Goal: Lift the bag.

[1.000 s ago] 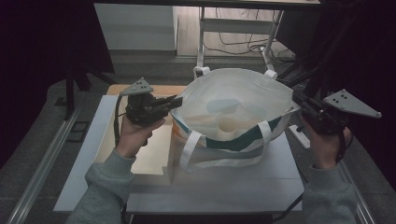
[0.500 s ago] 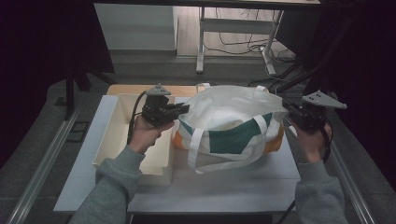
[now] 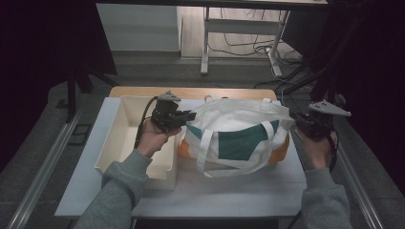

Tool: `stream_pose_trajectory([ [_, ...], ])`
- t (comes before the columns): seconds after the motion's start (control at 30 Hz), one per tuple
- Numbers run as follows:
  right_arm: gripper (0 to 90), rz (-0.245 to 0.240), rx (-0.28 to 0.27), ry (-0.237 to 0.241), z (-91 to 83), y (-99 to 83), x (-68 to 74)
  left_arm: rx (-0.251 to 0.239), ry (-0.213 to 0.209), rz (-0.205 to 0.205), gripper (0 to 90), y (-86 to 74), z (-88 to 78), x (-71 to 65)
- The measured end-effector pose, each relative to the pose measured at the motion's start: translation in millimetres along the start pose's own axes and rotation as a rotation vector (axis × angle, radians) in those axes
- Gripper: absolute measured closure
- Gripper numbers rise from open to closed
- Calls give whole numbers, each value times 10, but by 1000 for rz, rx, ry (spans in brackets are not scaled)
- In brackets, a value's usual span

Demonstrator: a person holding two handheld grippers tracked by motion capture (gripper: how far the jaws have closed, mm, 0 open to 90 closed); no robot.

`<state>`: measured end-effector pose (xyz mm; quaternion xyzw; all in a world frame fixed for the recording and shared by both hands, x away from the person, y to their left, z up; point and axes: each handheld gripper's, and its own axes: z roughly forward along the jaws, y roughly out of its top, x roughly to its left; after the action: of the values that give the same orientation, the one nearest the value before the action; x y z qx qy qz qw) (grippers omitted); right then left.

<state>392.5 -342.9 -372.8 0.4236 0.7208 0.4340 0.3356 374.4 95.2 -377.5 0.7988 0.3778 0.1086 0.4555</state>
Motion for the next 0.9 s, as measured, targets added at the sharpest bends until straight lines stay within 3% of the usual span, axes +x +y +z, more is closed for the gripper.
stream_pose_trajectory([
  [0.4,887,5,110,16,279,-278,13,66,-9,-8,811,-62,150,66],
  [0.63,881,-1,106,30,285,-262,21,69,-8,-6,791,-77,153,66],
  [0.7,848,1,103,38,270,-260,24,60,0,-7,685,-80,139,60],
  [0.77,709,24,75,51,235,-254,23,49,30,2,477,-87,112,35],
  [0.83,598,46,45,75,180,-240,28,33,27,1,398,-98,63,16],
  [0.9,531,34,24,75,114,-229,50,13,30,2,360,-109,3,-1],
])
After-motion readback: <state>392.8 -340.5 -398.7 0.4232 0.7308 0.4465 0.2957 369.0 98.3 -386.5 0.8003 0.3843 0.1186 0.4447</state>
